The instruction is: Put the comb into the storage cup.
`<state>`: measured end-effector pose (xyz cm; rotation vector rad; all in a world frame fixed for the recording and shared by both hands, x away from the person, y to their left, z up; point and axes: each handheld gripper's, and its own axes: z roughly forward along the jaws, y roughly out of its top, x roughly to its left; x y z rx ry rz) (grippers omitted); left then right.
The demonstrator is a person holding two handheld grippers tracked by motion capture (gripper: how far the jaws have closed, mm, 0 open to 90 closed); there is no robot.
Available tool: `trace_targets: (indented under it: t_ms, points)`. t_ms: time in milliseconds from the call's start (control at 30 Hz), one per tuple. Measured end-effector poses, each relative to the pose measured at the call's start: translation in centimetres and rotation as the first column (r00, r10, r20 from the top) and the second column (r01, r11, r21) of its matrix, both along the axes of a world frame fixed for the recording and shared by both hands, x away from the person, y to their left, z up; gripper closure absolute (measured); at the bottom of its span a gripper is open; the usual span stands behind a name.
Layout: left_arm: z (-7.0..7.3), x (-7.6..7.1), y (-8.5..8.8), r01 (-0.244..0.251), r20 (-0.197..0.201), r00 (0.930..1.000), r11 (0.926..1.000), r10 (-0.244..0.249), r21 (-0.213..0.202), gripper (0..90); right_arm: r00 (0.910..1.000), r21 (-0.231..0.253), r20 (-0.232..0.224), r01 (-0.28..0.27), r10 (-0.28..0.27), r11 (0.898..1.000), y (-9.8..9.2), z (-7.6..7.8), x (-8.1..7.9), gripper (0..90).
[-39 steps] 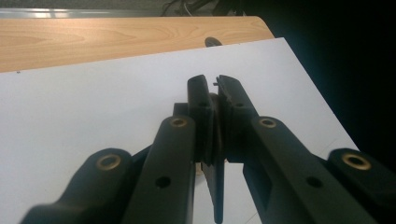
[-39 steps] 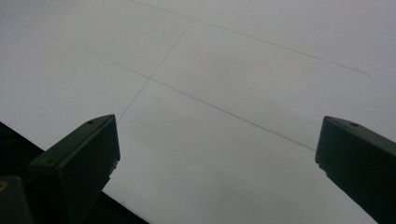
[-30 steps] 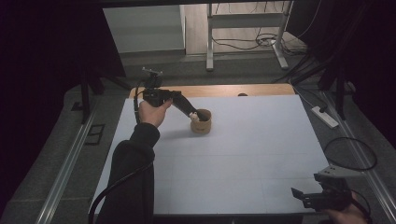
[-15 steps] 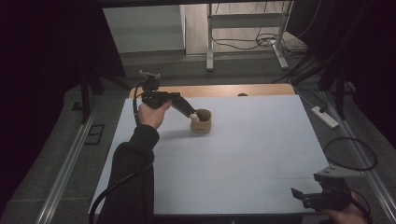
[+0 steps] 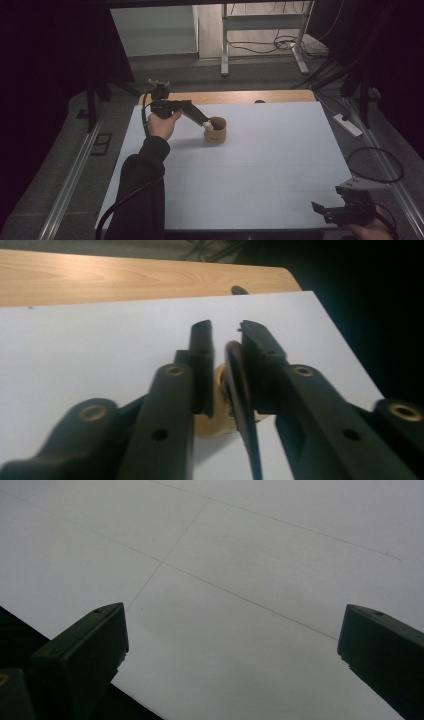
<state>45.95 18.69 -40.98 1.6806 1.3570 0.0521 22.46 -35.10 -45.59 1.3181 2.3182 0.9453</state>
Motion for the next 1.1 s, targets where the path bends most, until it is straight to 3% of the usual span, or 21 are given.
trace_targets:
  t_ms: [167, 300, 467, 667, 833, 933, 1100]
  points:
    - [0.0, -0.2, -0.3, 0.001, 0.036, 0.9994, 0.9995, -0.002, 0.031, 62.2, 1.0, 0.0, 0.0, -0.001, 0.001, 1.0, 0.0, 0.0, 0.0, 0.0]
    - [0.1, -0.4, -0.7, -0.001, 0.085, 0.9964, 0.9973, -0.006, 0.073, 48.4, 1.0, -0.001, 0.001, -0.004, 0.004, 1.0, 0.0, 0.0, 0.0, 0.0]
    - [0.0, -0.6, -0.9, 0.003, 0.117, 0.993, 0.9912, -0.018, 0.132, 31.8, 1.0, -0.001, 0.002, -0.005, 0.005, 1.0, 0.0, 0.0, 0.0, 0.0]
    - [-0.2, -1.2, -0.9, -0.005, 0.151, 0.9884, 0.9885, -0.018, 0.151, 17.4, 1.0, 0.001, 0.004, -0.007, 0.007, 1.0, 0.0, 0.0, -0.1, 0.0]
    - [0.2, -1.8, -0.8, -0.027, 0.204, 0.9789, 0.9789, -0.016, 0.203, 7.4, 1.0, 0.003, 0.004, -0.007, 0.007, 1.0, 0.0, 0.0, -0.1, 0.0]
    - [0.4, -2.2, -0.9, -0.032, 0.24, 0.9705, 0.9709, -0.027, 0.237, 5.4, 1.0, 0.008, 0.004, -0.008, 0.007, 1.0, 0.0, 0.0, -0.1, 0.0]
    - [0.5, -2.7, -0.8, -0.039, 0.285, 0.9578, 0.9649, -0.038, 0.26, 2.4, 0.9999, 0.011, 0.003, -0.01, 0.01, 1.0, -0.1, 0.0, -0.1, 0.0]
